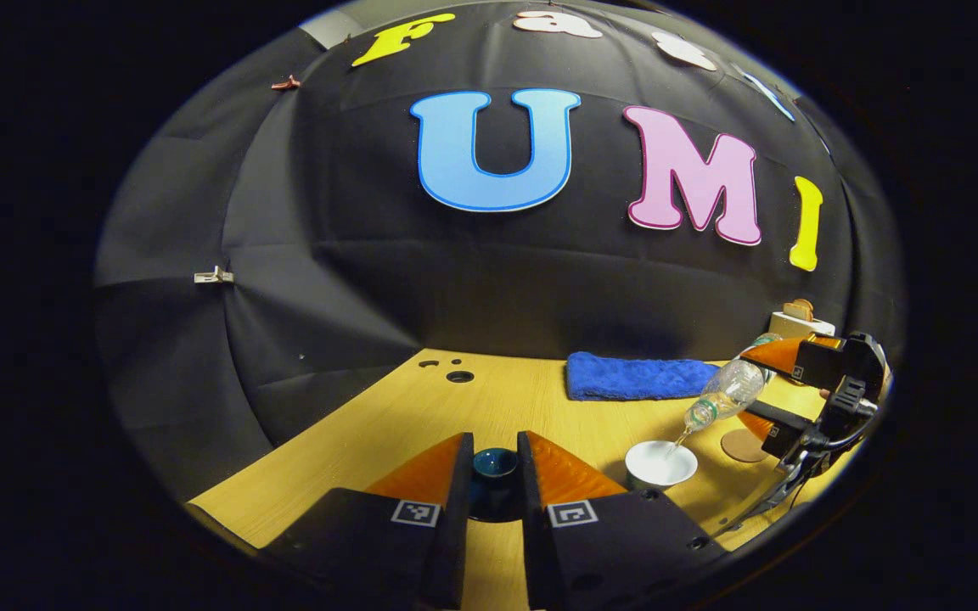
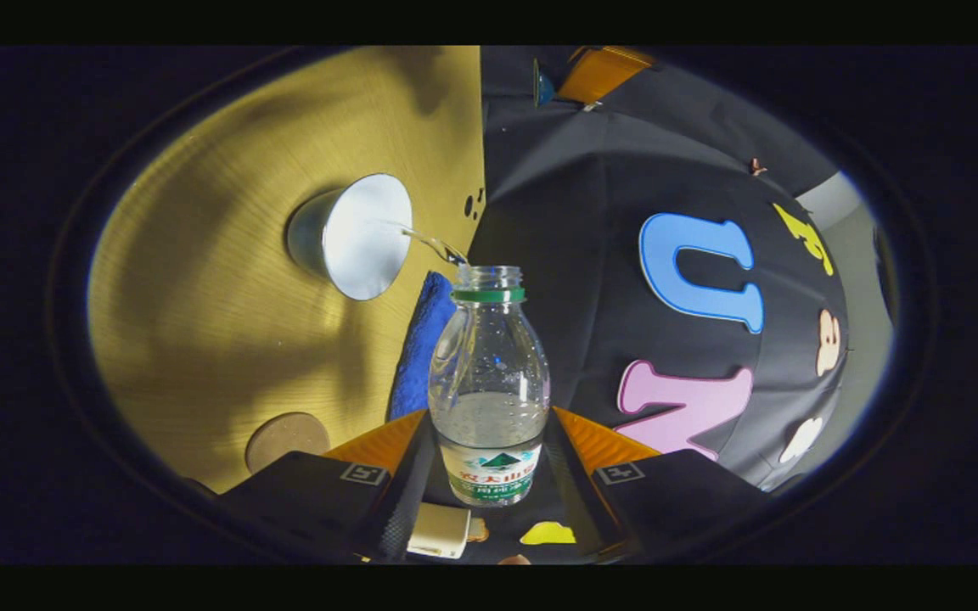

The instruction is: Open the teacup lid with one hand, grasp the water bottle and pour water into the teacup with the other hand; after pouring, place the water bottle on the coaster and then close the teacup lid.

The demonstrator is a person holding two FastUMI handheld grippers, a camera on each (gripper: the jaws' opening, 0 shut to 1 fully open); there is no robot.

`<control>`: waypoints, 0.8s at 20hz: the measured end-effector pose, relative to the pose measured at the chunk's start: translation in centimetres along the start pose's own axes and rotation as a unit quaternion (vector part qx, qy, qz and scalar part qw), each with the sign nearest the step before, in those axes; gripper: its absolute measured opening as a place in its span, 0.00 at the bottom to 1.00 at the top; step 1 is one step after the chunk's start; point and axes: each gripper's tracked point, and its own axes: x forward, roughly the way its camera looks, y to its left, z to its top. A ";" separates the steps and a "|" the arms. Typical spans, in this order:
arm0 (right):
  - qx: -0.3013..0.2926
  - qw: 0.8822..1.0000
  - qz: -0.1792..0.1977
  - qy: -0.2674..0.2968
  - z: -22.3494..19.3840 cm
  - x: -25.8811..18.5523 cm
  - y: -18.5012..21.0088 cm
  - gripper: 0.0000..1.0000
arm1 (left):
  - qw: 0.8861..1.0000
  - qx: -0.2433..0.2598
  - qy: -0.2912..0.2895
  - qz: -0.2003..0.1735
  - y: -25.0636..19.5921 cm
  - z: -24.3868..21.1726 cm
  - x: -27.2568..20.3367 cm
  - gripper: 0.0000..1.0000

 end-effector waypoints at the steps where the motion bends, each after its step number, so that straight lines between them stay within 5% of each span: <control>1: -0.007 1.000 -0.002 -0.002 0.0 0.0 -0.1 0.74 | 1.000 -0.001 0.001 -0.001 0.0 -0.2 0.0 0.35; 16: -0.100 0.993 -0.033 -0.042 0.6 0.3 -1.4 0.73 | 1.000 -0.003 0.000 0.002 0.8 -0.1 -0.8 0.31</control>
